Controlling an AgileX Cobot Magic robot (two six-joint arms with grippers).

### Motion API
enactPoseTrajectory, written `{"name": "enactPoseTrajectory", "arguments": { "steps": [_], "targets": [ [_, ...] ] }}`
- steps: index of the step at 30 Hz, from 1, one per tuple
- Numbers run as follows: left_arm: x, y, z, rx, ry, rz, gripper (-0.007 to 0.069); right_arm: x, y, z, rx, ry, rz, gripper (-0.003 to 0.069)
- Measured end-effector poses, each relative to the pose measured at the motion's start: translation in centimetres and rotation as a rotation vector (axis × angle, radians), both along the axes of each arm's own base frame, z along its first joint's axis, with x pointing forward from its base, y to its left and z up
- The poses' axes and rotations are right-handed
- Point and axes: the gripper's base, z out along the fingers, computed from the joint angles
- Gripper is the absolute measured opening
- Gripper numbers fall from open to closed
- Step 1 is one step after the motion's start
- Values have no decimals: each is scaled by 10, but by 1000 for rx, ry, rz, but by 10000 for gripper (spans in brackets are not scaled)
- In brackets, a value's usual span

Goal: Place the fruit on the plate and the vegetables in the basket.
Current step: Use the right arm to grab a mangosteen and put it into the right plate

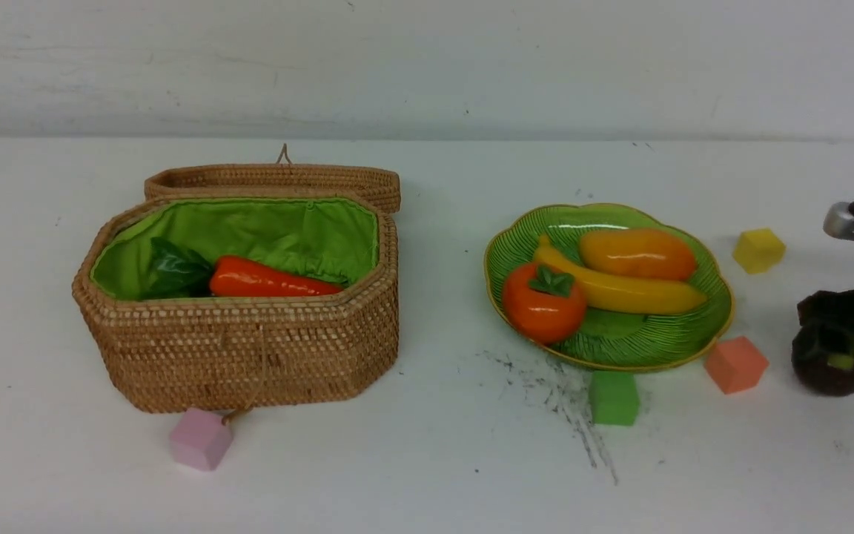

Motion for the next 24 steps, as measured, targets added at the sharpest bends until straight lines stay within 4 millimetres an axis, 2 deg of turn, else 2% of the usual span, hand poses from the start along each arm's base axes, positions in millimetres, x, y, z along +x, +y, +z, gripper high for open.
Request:
{"name": "enactPoseTrajectory", "arguments": {
  "steps": [4,5,6,8,10,11,12,13,15,19,24],
  "targets": [
    [0,0,0,0,0,0,239,6,30,49,-26,-169,175,561],
    [0,0,0,0,0,0,239,8,45,64,-20,-232,228,561],
    [0,0,0,0,0,0,239,9,58,74,-8,-273,270,561],
    [0,0,0,0,0,0,239,10,85,81,21,-316,360,561],
    [0,0,0,0,0,0,239,11,107,74,27,-313,450,561],
    [0,0,0,0,0,0,239,12,112,70,26,-305,471,561],
    [0,0,0,0,0,0,239,14,125,60,19,-285,528,561],
    [0,0,0,0,0,0,239,14,128,56,16,-278,545,561],
    [0,0,0,0,0,0,239,19,140,30,18,-214,594,561],
    [0,0,0,0,0,0,239,24,143,7,33,-149,579,561],
    [0,0,0,0,0,0,239,25,142,3,42,-129,547,561]
  ]
}}
